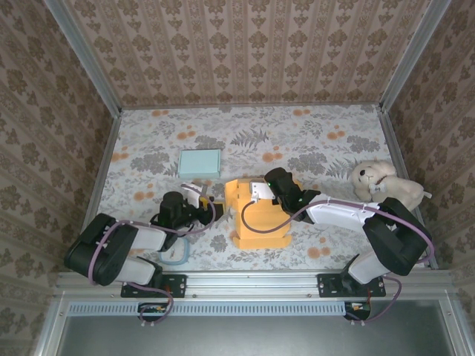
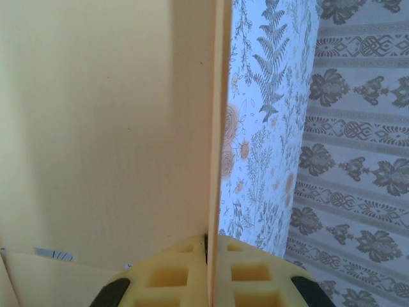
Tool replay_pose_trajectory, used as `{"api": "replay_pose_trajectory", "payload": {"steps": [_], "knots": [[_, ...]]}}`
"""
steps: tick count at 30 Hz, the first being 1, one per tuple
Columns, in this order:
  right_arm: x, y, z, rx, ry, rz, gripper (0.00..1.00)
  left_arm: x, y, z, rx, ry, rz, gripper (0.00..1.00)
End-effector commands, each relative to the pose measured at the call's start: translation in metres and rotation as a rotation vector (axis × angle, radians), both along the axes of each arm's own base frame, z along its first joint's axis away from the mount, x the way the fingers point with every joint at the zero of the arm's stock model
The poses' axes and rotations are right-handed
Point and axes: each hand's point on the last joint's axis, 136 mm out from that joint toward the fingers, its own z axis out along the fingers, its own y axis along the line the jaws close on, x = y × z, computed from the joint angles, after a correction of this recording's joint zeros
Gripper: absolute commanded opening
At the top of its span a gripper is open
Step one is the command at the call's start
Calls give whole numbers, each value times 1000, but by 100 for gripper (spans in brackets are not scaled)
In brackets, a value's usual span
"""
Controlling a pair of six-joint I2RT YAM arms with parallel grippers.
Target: Fold the paper box
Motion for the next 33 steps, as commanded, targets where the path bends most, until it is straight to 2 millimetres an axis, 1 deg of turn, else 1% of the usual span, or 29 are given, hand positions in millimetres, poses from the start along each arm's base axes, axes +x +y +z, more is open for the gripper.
{"api": "replay_pose_trajectory", "payload": {"steps": [1, 15, 22, 29, 33], "knots": [[-9, -3, -18, -51, 73, 6, 0, 4, -8, 12, -43, -22, -29, 65], [-9, -4, -20, -62, 79, 5, 0, 16, -17, 7, -64, 3, -31, 65], [-8, -4, -21, -67, 81, 2, 0, 13, -27, 16, -121, 3, -75, 65], [-9, -5, -21, -71, 84, 2, 0, 5, -30, 11, -129, -1, -110, 65], [-9, -5, -21, -72, 84, 2, 0, 2, -34, 14, -155, -9, -148, 65]]}}
